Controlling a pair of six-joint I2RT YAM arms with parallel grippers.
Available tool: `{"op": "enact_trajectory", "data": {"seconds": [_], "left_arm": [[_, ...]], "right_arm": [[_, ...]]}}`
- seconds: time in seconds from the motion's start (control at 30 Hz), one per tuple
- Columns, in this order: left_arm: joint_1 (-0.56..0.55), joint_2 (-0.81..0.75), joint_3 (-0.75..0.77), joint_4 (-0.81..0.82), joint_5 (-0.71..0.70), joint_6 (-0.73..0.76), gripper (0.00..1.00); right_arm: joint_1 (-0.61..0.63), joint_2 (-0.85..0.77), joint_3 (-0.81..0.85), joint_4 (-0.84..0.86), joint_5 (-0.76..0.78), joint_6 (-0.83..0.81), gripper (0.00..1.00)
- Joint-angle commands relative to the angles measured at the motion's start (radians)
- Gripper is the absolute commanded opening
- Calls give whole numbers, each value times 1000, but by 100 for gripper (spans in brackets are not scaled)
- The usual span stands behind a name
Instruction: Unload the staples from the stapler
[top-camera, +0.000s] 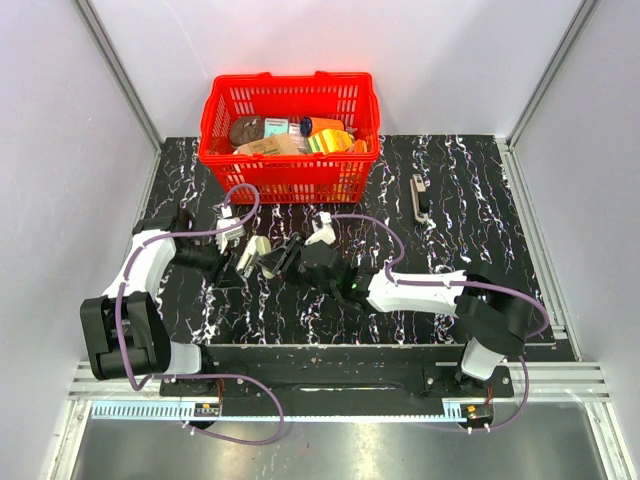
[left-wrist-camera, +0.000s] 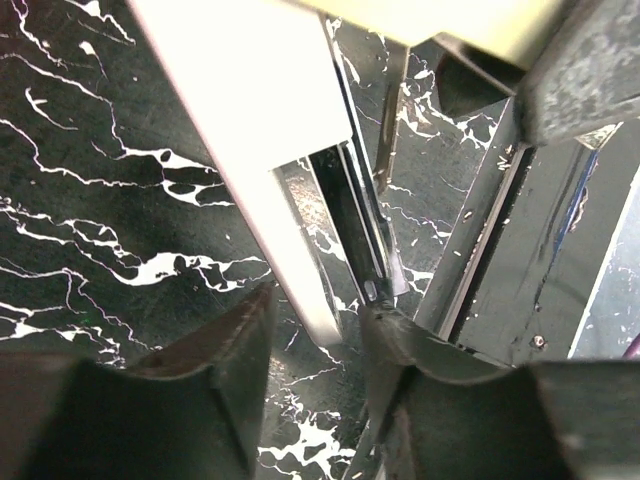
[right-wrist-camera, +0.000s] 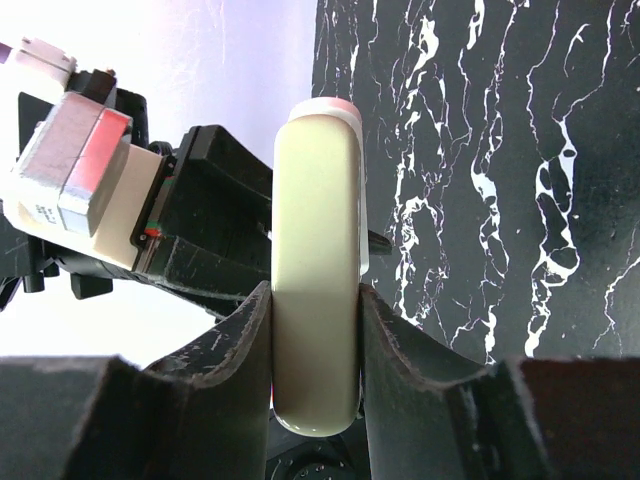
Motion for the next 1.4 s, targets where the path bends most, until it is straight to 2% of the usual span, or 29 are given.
{"op": "enact_trajectory", "data": {"seconds": [0.0, 0.13, 0.2, 0.4, 0.57, 0.73, 1.03, 1.37], "left_arm": [[-1, -31, 20, 1, 71, 67, 38], [-1, -41, 12, 13, 65, 75, 23], [-1, -49, 8, 29, 56, 72, 12], [-1, -90, -26, 107, -16, 44, 7], [-29, -184, -113, 289, -156, 11, 0], [-91, -282, -191, 403, -263, 37, 0], [-259, -438, -345, 674, -446, 78, 0], [-289, -526, -501, 868, -543, 196, 0]], "right_arm": [[-6, -17, -8, 89, -19, 28, 0], [-6, -8, -13, 110, -39, 36, 0], [-6, -2, -13, 116, -51, 39, 0], [-7, -9, -60, 154, -120, 17, 0], [-7, -38, -134, 150, -177, -41, 0], [-7, -63, -179, 127, -206, -151, 0], [-7, -77, -113, 30, -185, -394, 0], [-21, -49, -65, -3, -151, -546, 0]]}}
